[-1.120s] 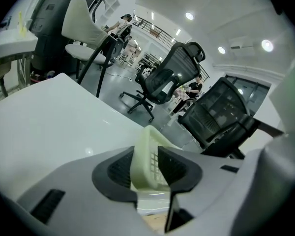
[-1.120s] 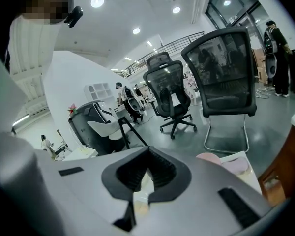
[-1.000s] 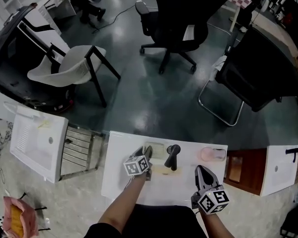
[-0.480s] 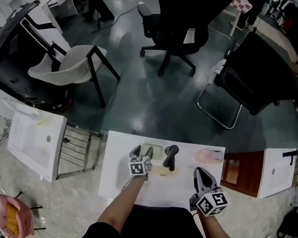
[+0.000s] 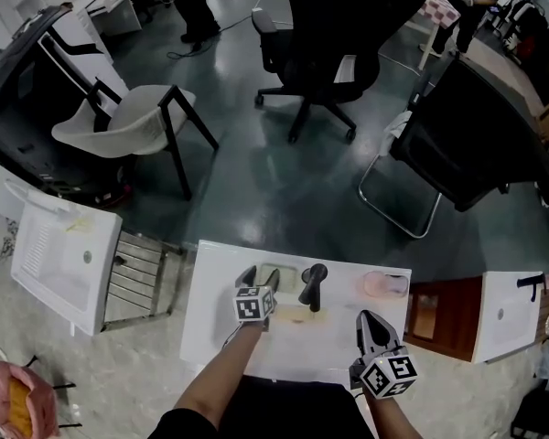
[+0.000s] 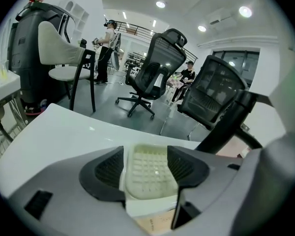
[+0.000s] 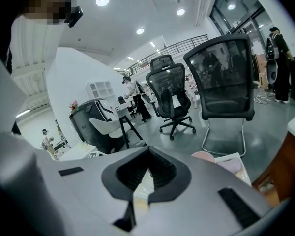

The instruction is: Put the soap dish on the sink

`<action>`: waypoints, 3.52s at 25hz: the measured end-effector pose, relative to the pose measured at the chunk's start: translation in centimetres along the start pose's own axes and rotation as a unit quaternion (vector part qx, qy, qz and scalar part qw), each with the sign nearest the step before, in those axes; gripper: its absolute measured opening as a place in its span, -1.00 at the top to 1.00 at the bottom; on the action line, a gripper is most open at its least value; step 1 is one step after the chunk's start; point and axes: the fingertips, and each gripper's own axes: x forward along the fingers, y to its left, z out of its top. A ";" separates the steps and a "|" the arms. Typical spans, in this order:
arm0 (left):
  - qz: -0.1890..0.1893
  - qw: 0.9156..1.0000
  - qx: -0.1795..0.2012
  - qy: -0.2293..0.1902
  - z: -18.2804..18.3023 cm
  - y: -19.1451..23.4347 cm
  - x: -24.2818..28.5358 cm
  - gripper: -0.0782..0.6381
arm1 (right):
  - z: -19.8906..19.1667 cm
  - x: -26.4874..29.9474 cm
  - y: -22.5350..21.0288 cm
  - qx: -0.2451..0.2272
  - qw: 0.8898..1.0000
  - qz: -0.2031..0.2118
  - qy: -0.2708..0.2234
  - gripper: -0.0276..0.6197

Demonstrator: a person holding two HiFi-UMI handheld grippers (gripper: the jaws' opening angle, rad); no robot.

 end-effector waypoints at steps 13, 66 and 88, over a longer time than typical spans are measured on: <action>-0.047 0.995 0.032 -0.082 3.5 -0.5 -10.3 0.07 | -1.5 -2.2 4.7 -0.033 0.999 0.004 -0.007 0.92; -0.105 0.959 0.109 -0.241 -8.4 -20.2 -44.5 0.72 | -5.7 -28.6 7.3 -0.121 0.986 -0.019 -0.114 0.92; -0.106 0.953 0.147 -0.242 -16.4 -31.6 -46.3 0.72 | -10.5 -39.6 2.9 -0.196 0.972 -0.022 -0.125 0.92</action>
